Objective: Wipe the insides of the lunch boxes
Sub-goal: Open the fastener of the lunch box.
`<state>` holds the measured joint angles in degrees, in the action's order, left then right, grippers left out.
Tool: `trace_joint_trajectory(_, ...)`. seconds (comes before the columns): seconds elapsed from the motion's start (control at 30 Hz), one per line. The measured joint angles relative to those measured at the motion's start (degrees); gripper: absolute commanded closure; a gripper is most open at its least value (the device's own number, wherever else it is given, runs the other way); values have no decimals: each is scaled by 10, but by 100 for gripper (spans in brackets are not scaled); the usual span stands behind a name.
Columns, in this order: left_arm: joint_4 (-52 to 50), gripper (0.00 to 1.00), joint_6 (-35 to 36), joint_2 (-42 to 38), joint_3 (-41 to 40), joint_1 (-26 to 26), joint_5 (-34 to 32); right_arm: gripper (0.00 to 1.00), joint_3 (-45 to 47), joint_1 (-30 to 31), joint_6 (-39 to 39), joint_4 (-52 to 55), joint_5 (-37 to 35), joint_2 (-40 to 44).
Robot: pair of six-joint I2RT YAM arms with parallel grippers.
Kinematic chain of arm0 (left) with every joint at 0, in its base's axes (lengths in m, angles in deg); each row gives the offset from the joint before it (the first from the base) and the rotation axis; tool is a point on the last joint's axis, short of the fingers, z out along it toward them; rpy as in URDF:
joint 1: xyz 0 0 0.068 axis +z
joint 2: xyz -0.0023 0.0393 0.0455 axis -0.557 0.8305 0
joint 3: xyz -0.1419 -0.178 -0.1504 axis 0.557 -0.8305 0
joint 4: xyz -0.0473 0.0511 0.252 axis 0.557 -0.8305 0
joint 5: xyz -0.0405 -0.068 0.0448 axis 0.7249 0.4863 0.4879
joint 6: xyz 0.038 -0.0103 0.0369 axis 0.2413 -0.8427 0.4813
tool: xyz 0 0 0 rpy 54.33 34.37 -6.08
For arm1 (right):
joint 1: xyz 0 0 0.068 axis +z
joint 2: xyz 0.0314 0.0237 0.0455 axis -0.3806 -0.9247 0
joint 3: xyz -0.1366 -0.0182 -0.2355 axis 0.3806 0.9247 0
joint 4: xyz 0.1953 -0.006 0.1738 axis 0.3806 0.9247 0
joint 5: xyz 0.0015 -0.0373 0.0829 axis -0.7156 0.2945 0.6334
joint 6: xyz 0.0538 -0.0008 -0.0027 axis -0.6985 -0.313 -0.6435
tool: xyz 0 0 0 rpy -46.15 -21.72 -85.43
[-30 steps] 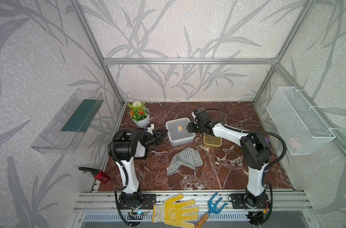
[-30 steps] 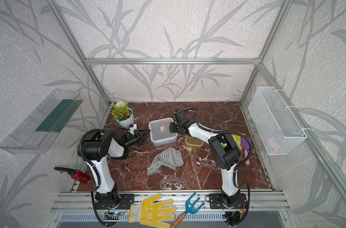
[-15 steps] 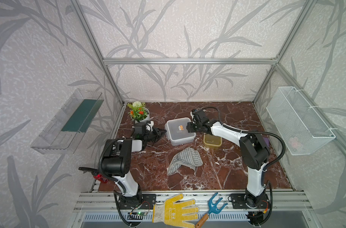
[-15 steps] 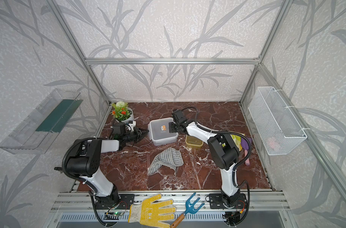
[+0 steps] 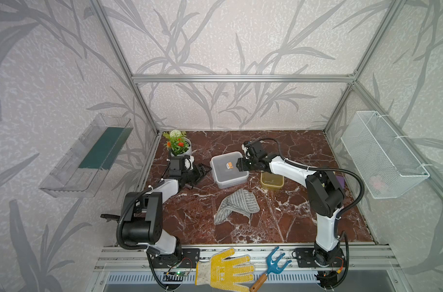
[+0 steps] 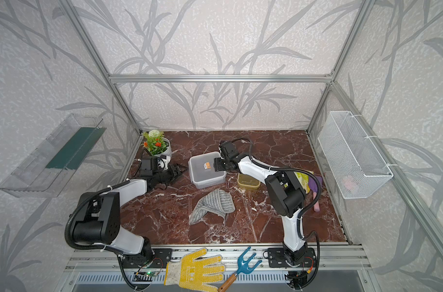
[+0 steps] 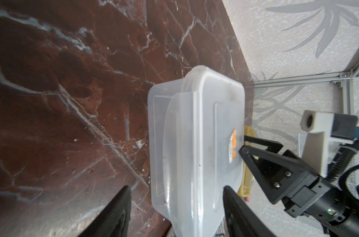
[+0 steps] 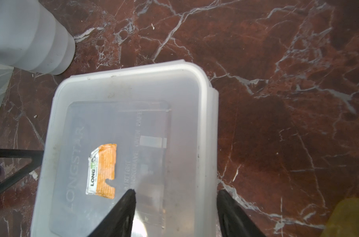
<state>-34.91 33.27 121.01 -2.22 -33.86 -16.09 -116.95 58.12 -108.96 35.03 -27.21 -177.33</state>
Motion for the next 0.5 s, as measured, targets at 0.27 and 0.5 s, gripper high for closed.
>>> trace_joint_trajectory(0.27, -167, 30, 94, -68, 98, -63, -106, 34, 22, 9, -43, -32, 34, 0)
trace_joint_trajectory(0.5, -248, 35, 129, -53, 148, -110, -151, 30, 38, 22, -108, -70, 60, 0)
